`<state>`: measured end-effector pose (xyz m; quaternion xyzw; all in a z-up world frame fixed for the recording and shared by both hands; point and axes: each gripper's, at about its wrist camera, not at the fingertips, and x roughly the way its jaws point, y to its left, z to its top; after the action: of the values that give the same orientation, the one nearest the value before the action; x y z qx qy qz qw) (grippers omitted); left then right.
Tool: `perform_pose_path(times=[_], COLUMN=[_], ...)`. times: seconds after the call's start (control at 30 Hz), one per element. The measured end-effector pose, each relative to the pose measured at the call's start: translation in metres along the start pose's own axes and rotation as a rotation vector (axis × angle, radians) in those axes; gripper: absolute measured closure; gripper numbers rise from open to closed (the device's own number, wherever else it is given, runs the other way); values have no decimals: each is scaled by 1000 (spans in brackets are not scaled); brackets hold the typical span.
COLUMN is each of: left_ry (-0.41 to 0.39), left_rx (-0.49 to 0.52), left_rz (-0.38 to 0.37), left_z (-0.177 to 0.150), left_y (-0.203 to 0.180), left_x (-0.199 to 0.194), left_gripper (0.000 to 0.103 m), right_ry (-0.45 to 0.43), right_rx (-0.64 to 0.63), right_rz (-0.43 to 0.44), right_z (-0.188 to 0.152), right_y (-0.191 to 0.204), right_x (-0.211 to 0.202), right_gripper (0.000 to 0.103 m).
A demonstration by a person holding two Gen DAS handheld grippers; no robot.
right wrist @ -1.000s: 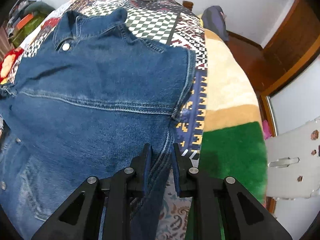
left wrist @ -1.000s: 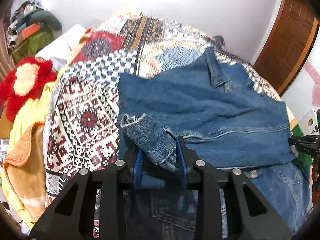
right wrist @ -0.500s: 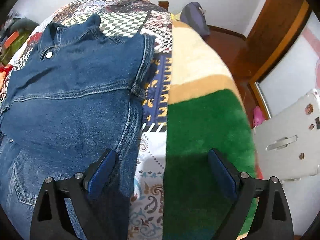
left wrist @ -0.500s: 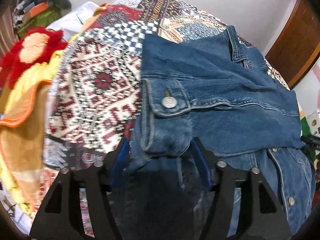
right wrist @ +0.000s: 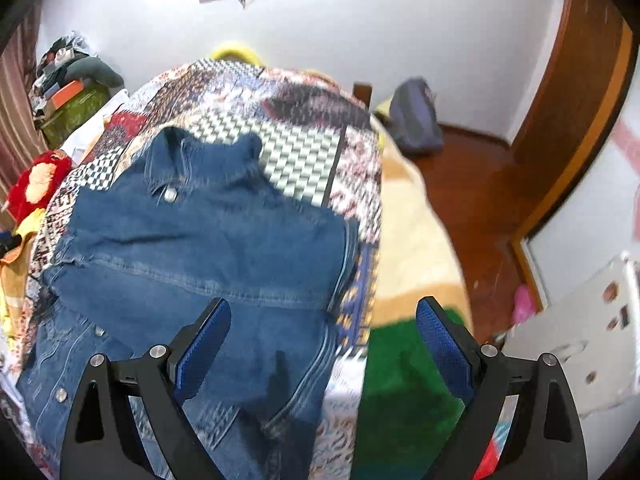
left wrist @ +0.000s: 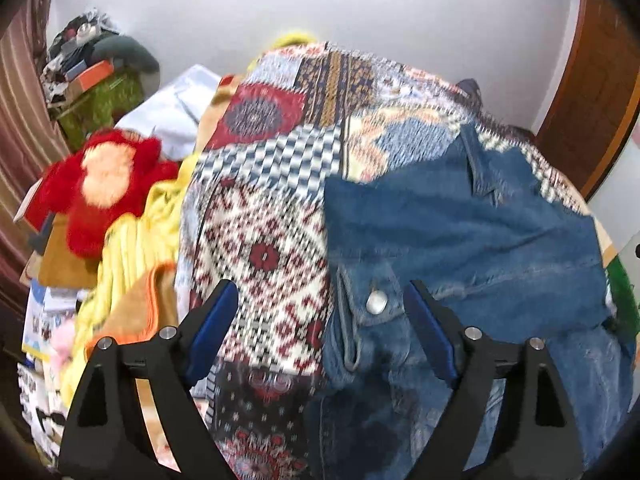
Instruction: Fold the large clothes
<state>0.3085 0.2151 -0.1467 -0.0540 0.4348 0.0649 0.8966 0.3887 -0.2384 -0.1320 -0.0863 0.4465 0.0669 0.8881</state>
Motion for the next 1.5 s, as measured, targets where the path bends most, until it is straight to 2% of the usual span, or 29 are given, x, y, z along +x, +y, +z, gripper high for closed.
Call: perform_pose_path(times=[0.1, 0.2, 0.37, 0.47, 0.53, 0.63, 0.7, 0.77, 0.8, 0.87, 0.9, 0.93, 1.0, 1.03, 1.1, 1.23, 1.4, 1.5], left_ry=[-4, -5, 42, 74, 111, 169, 201, 240, 258, 262, 259, 259, 265, 267, 255, 163, 45, 13], left_rx=[12, 18, -15, 4, 4, -27, -48, -88, -116, -168, -189, -203, -233, -241, -221, -122, -115, -112], left_rz=[-7, -18, -50, -59, -64, -98, -145, -207, -248, -321, -336, -333, -337, -335, -308, -214, -164, -111], left_z=[14, 28, 43, 46, 46, 43, 42, 41, 40, 41, 42, 44, 49, 51, 56, 69, 82, 90], left_y=[-4, -6, -1, 0, 0, 2, 4, 7, 8, 11, 13, 14, 17, 17, 14, 7, 23, 36], left_x=[5, 19, 56, 82, 103, 131, 150, 168, 175, 183, 186, 189, 192, 192, 187, 155, 107, 99], left_gripper=[15, 12, 12, 12, 12, 13, 22, 33, 41, 51, 52, 54, 79, 84, 91, 95, 95, 95], right_ry=[-6, -9, -16, 42, 92, 153, 196, 226, 239, 249, 249, 256, 270, 273, 273, 227, 119, 72], right_rx=[-10, -6, 27, 51, 90, 157, 199, 216, 216, 215, 219, 222, 225, 223, 206, 105, 20, 15], right_rz=[-22, -1, 30, 59, 112, 166, 215, 256, 267, 277, 276, 284, 297, 297, 295, 241, 234, 253], right_z=[15, 26, 35, 35, 34, 30, 28, 24, 23, 21, 21, 24, 31, 36, 46, 66, 104, 131], right_y=[-2, -5, -15, -21, -27, -35, -38, -38, -36, -33, -32, -31, -31, -30, -28, -13, 9, 25], right_x=[6, 17, 46, 74, 95, 120, 135, 147, 152, 160, 161, 163, 167, 169, 170, 161, 142, 142], right_gripper=[10, 10, 10, 10, 10, 16, 25, 42, 46, 54, 57, 63, 76, 85, 89, 93, 94, 95])
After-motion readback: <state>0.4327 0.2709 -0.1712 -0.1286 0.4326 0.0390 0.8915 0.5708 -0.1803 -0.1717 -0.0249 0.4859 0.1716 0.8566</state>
